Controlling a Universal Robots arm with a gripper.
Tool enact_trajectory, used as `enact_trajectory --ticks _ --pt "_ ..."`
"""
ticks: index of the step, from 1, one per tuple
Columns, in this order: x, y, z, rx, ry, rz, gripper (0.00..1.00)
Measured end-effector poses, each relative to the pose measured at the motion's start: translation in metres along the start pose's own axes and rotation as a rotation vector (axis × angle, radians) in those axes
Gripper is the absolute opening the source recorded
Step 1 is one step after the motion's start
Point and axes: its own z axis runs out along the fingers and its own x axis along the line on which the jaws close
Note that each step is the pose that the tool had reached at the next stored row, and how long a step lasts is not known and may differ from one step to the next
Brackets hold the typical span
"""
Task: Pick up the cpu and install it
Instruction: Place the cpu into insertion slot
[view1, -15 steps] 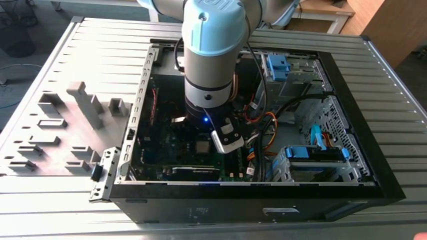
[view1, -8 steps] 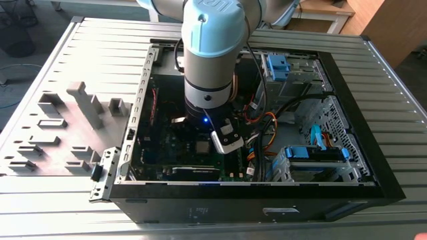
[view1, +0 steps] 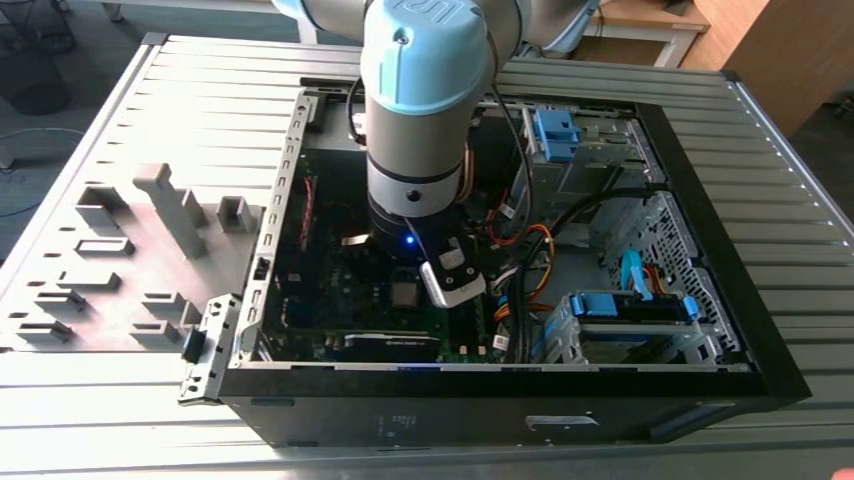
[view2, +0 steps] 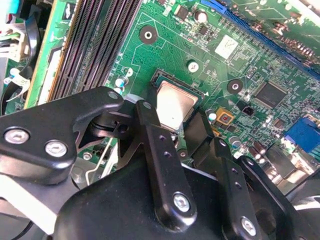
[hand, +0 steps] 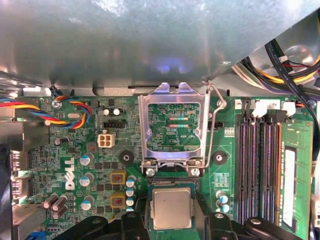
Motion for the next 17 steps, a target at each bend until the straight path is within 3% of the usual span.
enact_trajectory --ticks 17 --pt "0.0001 0.0 0.0002 -0.0001 -0.0007 -0.029 0.46"
